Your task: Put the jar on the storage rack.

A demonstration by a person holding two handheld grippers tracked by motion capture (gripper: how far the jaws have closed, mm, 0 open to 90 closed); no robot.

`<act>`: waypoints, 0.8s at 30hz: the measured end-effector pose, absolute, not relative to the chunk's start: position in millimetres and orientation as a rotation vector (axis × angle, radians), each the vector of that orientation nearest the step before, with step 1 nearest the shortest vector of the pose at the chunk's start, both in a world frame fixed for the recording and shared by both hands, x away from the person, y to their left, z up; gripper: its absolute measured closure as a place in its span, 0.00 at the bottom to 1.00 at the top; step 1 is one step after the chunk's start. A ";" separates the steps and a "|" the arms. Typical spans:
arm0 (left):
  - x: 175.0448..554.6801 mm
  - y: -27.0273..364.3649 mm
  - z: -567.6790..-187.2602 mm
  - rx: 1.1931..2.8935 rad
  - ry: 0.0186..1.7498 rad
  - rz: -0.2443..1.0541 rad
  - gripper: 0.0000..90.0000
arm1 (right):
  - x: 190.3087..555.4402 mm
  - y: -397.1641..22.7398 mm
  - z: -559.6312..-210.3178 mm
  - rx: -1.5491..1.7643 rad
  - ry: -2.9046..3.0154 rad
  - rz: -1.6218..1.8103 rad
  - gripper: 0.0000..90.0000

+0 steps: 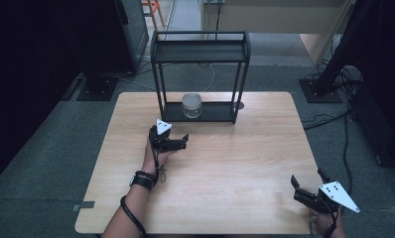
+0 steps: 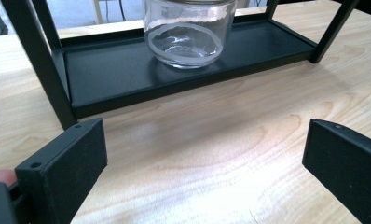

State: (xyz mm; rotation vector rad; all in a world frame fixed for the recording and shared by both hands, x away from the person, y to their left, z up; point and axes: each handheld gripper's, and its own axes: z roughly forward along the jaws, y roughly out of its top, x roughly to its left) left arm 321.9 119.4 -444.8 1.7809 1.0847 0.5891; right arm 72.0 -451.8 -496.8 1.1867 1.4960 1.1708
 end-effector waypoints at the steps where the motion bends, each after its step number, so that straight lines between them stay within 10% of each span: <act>1: 319.4 119.7 -445.1 1.780 1.080 0.595 0.00 | 72.0 -451.8 -496.8 1.187 1.496 1.171 0.05; 24: 284.5 138.8 -449.2 1.784 1.078 0.620 0.00 | 71.9 -449.7 -496.7 1.179 1.499 1.154 0.05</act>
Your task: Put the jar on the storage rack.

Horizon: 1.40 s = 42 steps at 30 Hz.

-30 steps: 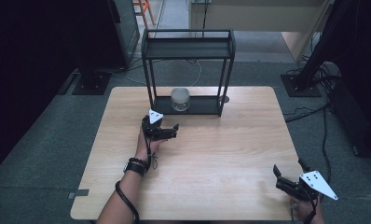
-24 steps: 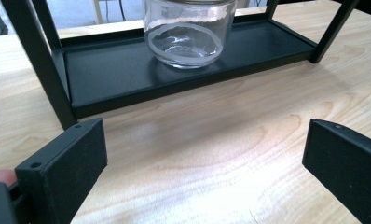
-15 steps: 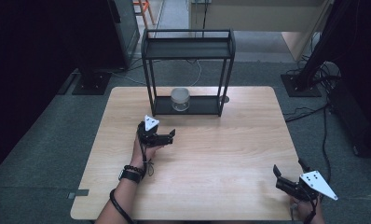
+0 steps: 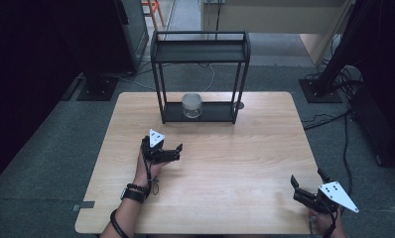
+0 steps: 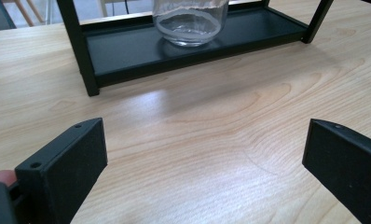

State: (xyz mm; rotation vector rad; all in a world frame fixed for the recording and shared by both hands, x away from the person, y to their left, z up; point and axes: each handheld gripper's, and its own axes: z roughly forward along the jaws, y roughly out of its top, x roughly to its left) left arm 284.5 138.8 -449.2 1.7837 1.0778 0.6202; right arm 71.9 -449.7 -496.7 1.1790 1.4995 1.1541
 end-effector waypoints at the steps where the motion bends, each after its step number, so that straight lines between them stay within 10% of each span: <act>1: 283.5 140.1 -449.3 1.784 1.078 0.622 0.00 | 71.9 -449.7 -496.6 1.179 1.500 1.154 0.05; 42: 219.1 193.1 -458.6 1.698 1.152 0.659 0.00 | 71.7 -447.2 -496.2 1.177 1.503 1.138 0.05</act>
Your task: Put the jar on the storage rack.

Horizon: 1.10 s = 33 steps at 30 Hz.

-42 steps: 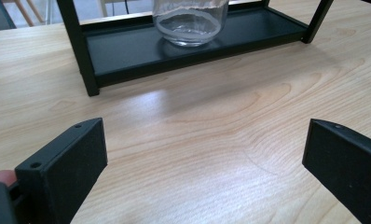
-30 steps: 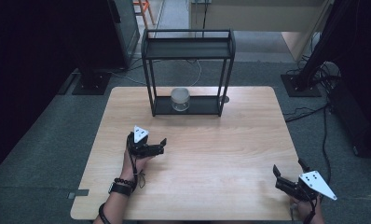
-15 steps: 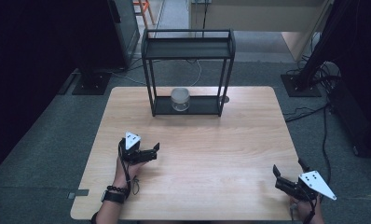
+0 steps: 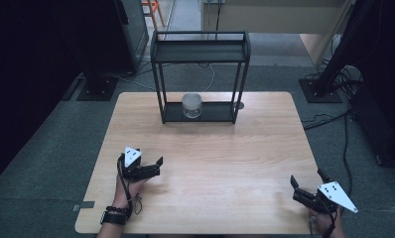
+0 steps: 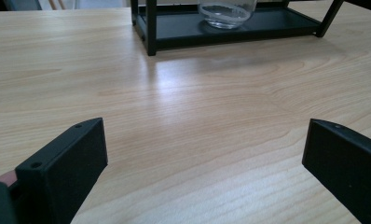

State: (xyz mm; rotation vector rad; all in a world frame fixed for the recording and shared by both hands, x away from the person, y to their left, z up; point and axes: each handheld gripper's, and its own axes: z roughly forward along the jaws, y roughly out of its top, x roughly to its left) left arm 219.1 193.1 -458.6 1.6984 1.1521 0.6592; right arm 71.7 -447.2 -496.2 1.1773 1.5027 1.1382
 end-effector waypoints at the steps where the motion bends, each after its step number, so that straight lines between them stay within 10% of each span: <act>1: 217.2 194.6 -458.8 1.696 1.153 0.662 0.00 | 71.6 -447.1 -496.1 1.177 1.503 1.138 0.05; 33: 172.3 240.4 -460.6 1.617 1.256 0.723 0.00 | 70.9 -444.5 -496.1 1.174 1.504 1.124 0.05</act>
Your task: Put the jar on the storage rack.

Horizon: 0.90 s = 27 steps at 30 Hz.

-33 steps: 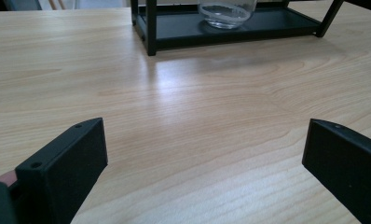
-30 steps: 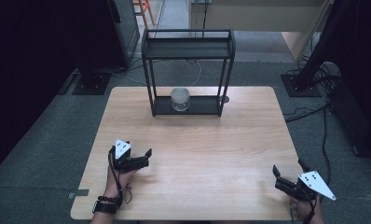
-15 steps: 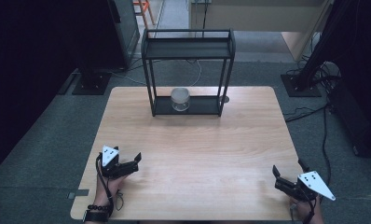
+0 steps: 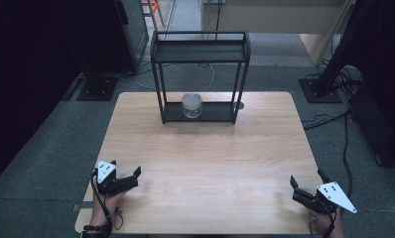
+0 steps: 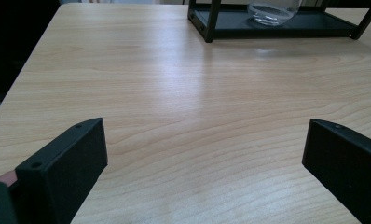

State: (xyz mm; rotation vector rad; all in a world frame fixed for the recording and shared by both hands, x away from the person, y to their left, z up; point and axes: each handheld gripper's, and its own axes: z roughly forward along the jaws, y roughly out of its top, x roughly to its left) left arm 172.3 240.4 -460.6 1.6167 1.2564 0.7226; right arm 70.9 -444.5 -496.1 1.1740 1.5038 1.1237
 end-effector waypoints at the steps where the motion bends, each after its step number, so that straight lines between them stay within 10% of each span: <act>1: 172.0 240.6 -460.7 1.616 1.258 0.724 0.00 | 70.8 -444.4 -496.1 1.174 1.504 1.123 0.05; 27: 152.9 266.9 -460.9 1.559 1.328 0.745 0.00 | 70.6 -443.8 -496.2 1.173 1.503 1.120 0.05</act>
